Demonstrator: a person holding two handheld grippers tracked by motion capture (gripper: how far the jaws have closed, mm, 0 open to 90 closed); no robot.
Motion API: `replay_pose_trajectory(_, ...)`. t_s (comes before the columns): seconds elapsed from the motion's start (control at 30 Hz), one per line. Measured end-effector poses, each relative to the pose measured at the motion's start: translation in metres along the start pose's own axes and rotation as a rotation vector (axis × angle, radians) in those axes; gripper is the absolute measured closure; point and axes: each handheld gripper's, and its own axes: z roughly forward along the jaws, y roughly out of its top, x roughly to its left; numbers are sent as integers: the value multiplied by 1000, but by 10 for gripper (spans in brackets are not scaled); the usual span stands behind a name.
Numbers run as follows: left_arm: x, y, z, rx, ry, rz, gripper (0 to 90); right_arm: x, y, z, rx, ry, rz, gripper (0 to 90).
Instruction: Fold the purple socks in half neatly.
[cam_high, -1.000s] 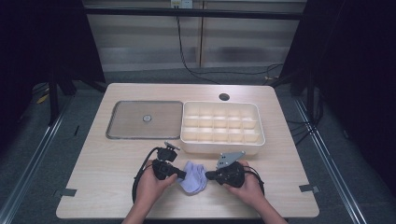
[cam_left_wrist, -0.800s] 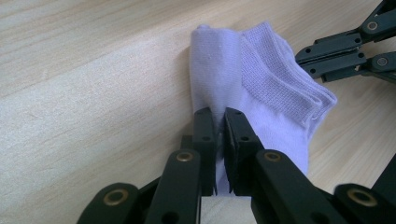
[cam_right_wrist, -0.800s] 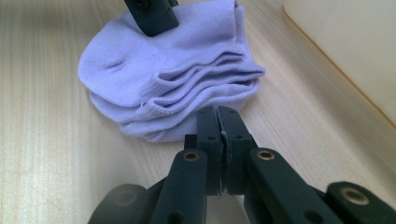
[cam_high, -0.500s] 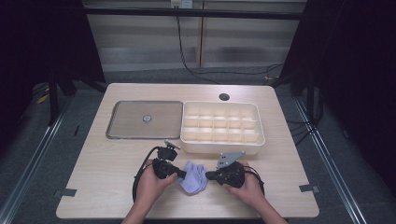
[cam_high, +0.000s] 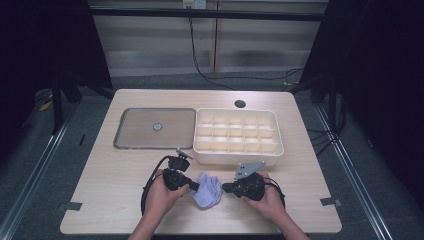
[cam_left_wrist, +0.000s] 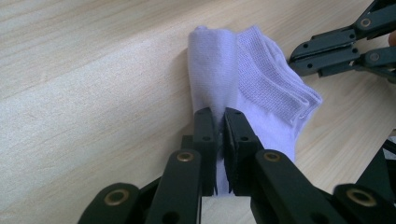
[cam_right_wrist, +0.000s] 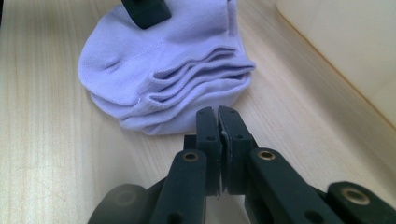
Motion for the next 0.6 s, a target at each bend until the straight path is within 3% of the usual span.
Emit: replay_pose_trajectory(0.6,-4,4,-4,-1,0,5,842,7,-1,1,27,34,-39,900)
